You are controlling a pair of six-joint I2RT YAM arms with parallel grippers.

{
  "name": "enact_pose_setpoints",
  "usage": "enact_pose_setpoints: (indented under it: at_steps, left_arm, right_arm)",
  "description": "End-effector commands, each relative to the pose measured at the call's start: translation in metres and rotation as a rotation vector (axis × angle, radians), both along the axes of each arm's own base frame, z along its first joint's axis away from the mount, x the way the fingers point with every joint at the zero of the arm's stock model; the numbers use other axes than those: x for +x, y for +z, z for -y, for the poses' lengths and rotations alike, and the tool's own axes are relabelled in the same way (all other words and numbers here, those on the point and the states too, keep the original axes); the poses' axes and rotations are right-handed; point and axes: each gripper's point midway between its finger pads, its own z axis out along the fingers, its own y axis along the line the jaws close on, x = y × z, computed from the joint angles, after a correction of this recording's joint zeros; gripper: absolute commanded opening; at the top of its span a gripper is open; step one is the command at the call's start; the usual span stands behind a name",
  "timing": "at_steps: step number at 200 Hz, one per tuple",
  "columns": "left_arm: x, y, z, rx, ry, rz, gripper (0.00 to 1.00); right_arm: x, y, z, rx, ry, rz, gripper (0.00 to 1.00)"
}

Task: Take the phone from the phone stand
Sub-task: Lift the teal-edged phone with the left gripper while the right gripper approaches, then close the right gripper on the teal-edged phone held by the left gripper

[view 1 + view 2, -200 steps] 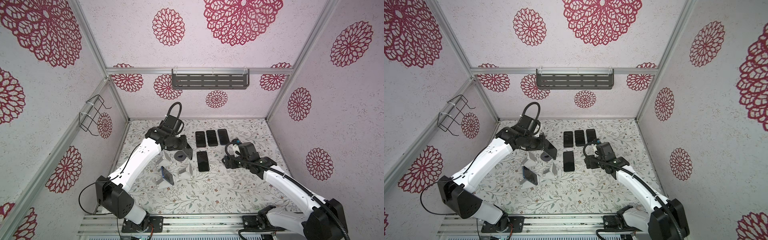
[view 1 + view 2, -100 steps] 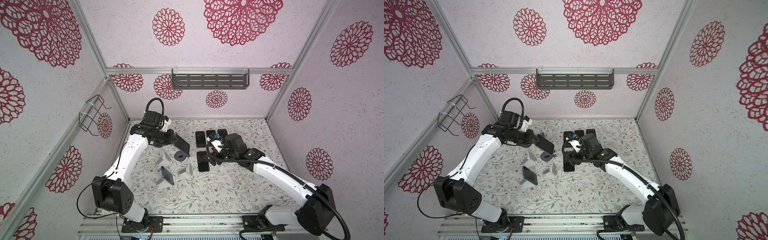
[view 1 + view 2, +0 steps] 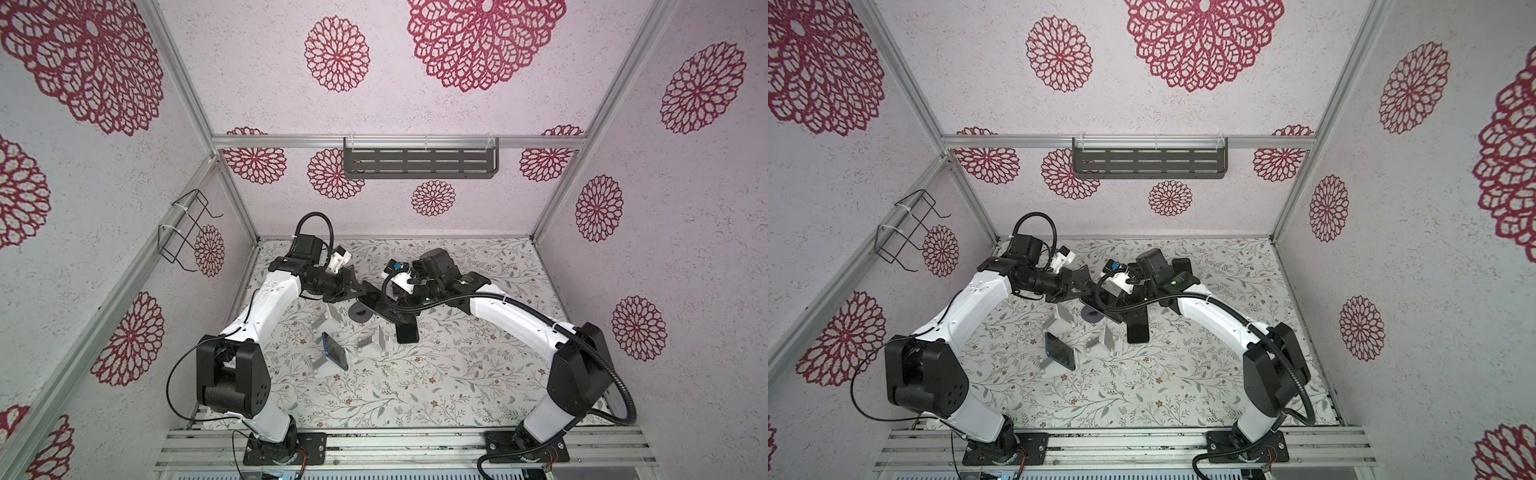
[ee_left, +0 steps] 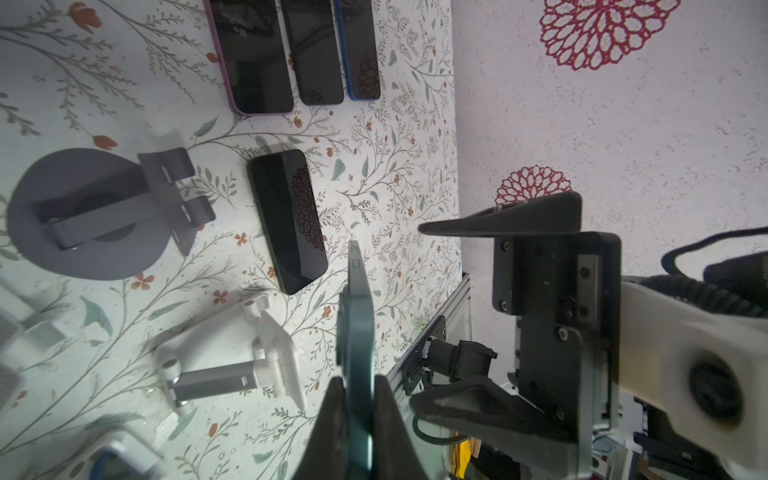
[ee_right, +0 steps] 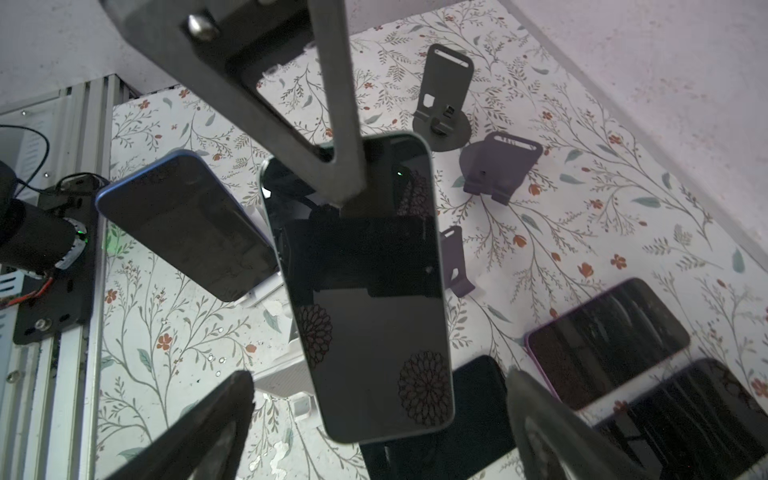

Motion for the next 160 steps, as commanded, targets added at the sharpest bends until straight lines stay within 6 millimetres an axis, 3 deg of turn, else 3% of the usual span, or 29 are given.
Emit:
enact_pose_setpoints:
  at_steps: [1,85,160]
  left_arm:
    - [0.003,0.01,0.007,-0.066,-0.045,0.041,0.0]
    - [0.005,0.012,0.002,-0.077,-0.038,0.048,0.0]
    - [0.006,0.012,0.001,-0.079,-0.032,0.047,0.0]
  right_arm:
    - [-0.002,0.007,-0.011,0.01,0.089,0.021,0.98]
    - [0.005,-0.023,-0.016,-0.054,0.117,-0.015,0.95]
    - [0.012,-0.031,-0.018,-0.07,0.097,-0.041,0.78]
